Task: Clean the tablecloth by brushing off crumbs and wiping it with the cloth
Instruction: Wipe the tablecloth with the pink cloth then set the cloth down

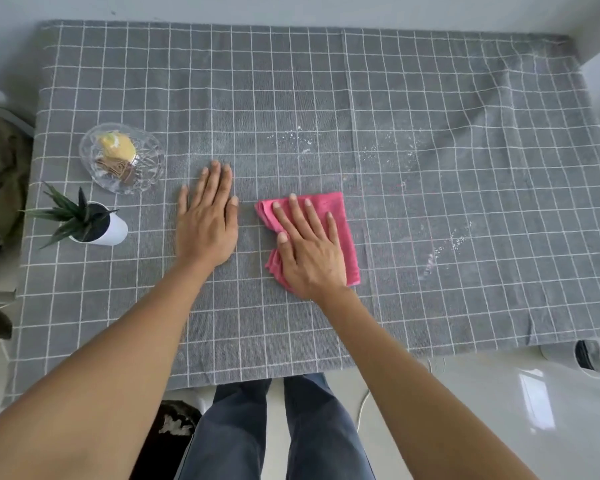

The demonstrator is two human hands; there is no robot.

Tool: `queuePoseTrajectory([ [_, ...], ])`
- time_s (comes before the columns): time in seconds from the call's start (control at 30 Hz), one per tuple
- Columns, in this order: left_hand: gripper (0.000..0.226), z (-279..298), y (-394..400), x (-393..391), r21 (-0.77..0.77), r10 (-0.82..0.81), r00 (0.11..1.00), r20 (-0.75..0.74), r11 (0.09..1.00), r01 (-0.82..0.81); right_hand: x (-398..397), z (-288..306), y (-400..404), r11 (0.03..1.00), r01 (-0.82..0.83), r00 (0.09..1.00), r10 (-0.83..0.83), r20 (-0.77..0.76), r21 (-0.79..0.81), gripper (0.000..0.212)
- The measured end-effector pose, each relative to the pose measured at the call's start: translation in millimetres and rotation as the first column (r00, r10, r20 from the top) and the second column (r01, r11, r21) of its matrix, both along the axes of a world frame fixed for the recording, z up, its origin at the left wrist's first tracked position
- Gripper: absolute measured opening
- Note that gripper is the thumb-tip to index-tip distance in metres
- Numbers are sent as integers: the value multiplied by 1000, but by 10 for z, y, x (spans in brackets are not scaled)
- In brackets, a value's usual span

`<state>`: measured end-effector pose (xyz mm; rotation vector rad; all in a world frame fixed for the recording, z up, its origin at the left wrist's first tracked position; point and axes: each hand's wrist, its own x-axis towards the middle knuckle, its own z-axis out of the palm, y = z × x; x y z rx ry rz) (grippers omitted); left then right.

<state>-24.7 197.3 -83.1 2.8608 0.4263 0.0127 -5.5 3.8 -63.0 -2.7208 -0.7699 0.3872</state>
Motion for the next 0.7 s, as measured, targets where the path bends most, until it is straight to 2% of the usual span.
queuePoseTrajectory([
  [0.13,52,-3,24,-7,-16,-7,1000,-7,1000,7,211,-21,-288,1000,-27,1000,27,0,-1,49],
  [0.27,51,13,31,-7,-19,-14,1000,-22,1000,13,450,14,-688,991,125,992,-124,19,-50,50],
  [0.37,52,18,28,-7,-5,-17,999,-37,1000,16,627,34,-976,952,301,954,-301,19,-48,51],
  [0.57,52,18,76,26,-45,-35,997,-73,998,32,619,20,-676,838,543,839,-544,-14,-49,51],
  [0.63,52,39,113,77,-66,-44,996,-72,997,39,586,22,-475,871,490,871,-491,-11,-41,51],
  [0.7,52,54,154,183,-62,-39,996,-80,997,34,513,24,-202,936,352,936,-352,-16,-26,52],
])
